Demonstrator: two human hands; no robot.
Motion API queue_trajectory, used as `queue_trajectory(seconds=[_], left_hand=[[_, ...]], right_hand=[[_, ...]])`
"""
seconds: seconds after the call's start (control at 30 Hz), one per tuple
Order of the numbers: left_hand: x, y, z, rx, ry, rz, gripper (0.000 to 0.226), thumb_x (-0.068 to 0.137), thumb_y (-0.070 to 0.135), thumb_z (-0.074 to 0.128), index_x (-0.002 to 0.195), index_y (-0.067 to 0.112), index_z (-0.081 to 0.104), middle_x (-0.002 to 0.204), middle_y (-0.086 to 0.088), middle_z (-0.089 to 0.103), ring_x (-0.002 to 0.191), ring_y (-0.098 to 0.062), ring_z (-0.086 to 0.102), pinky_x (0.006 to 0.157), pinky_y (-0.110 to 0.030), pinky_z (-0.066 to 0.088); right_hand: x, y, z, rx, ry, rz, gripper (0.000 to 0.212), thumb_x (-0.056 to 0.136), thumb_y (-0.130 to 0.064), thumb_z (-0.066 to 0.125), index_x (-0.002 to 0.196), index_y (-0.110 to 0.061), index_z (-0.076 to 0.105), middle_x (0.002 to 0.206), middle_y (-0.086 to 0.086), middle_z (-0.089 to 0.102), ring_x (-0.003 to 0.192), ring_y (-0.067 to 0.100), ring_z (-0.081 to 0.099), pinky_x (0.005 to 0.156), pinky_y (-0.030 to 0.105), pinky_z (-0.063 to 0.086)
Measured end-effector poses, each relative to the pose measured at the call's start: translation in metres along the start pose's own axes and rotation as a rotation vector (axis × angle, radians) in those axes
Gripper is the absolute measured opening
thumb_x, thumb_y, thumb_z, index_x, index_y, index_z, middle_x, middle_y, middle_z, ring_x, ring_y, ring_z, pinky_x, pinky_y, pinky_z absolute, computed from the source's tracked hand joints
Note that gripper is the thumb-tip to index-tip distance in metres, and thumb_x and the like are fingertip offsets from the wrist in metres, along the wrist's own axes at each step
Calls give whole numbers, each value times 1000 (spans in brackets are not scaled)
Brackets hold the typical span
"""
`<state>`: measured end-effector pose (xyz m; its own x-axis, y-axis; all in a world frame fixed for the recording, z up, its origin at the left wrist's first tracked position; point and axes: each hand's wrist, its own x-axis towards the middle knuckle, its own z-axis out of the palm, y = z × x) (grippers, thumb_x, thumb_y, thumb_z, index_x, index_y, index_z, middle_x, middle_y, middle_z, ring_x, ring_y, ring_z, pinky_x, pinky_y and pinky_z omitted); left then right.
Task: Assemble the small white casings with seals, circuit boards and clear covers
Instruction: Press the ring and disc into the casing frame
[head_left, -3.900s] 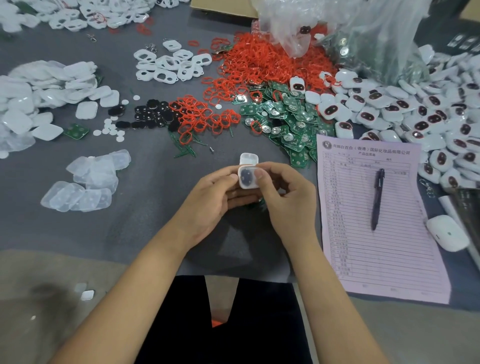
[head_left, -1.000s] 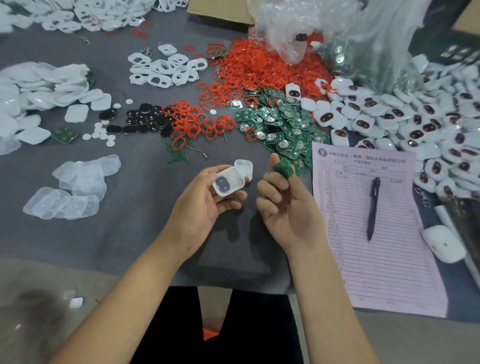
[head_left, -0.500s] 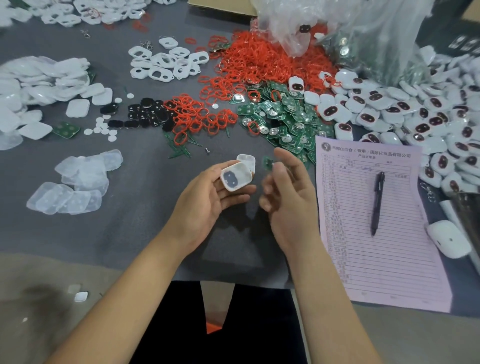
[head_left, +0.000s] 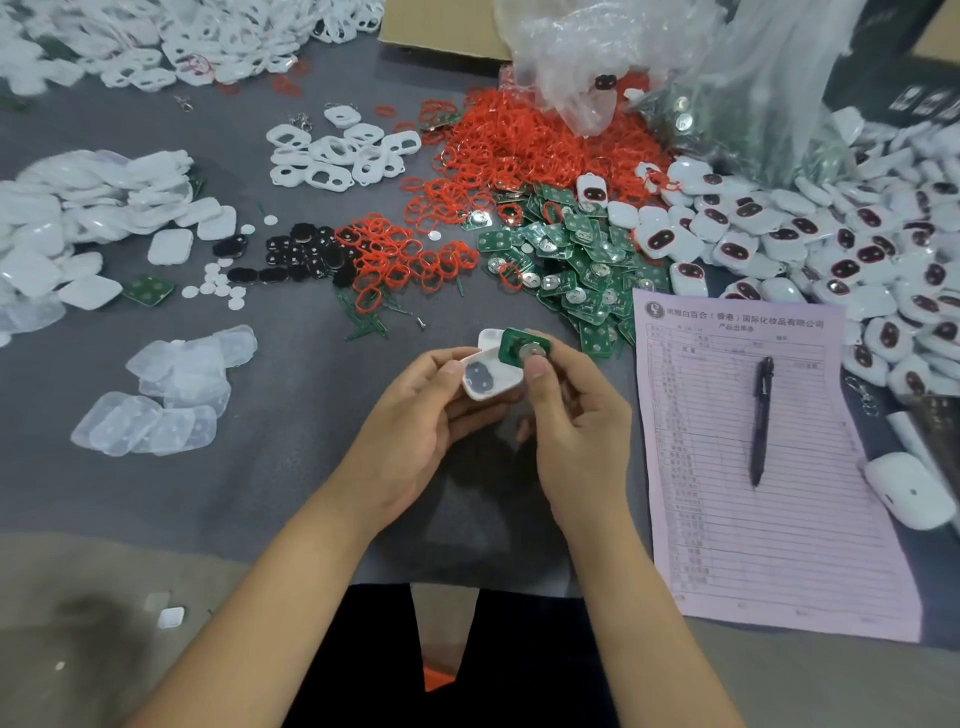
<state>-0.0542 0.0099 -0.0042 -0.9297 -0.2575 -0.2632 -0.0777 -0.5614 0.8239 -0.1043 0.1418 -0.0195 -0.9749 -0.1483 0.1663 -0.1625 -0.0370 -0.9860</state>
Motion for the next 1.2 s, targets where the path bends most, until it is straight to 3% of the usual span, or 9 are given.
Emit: queue_trajectory(seconds=[0.17,0.33,0.47,0.7,1.03,1.2], left_hand=[[-1,1,3,-3,3,13,30,111,11,37,128,-2,58,119,-14,75,103,-17,75,86,-27,60],[-1,2,1,2,-13,-5,39,110,2,31,137,-1,58,130,-18,70,114,-20,71,89,-27,59],[-1,-1,-2,54,-30,10,39,110,2,32,139,4,59,133,-12,70,122,-21,68,95,-27,58],[0,-5,-5,113,-66,53,38,112,3,32,139,6,59,132,-10,71,127,-21,65,100,-27,55],[0,-7,-5,118,-74,78,37,111,2,34,137,5,61,135,-12,69,130,-24,63,105,-31,53],[1,-8,-8,122,-89,83,38,111,3,34,138,7,61,135,-9,69,130,-22,63,106,-31,52]], right_hand=[[-1,-4,-2,-26,28,-33,22,97,-27,70,119,-27,71,93,-1,72,69,19,62,65,39,51],[-5,-11,1,-111,39,-118,27,97,-17,72,112,-40,72,91,-9,74,74,8,65,67,22,50],[-5,-12,3,-155,35,-118,29,97,-12,72,117,-32,73,95,-9,74,82,8,67,72,19,51],[-6,-8,4,-217,11,-103,24,96,-11,71,117,-21,76,93,-9,74,76,11,65,67,15,44],[-5,-7,3,-211,-15,-69,21,97,-13,70,116,-19,75,93,-8,74,76,11,66,66,25,51],[-6,-7,3,-213,-14,-76,22,97,-14,71,117,-21,75,94,-10,74,77,14,67,65,22,50]])
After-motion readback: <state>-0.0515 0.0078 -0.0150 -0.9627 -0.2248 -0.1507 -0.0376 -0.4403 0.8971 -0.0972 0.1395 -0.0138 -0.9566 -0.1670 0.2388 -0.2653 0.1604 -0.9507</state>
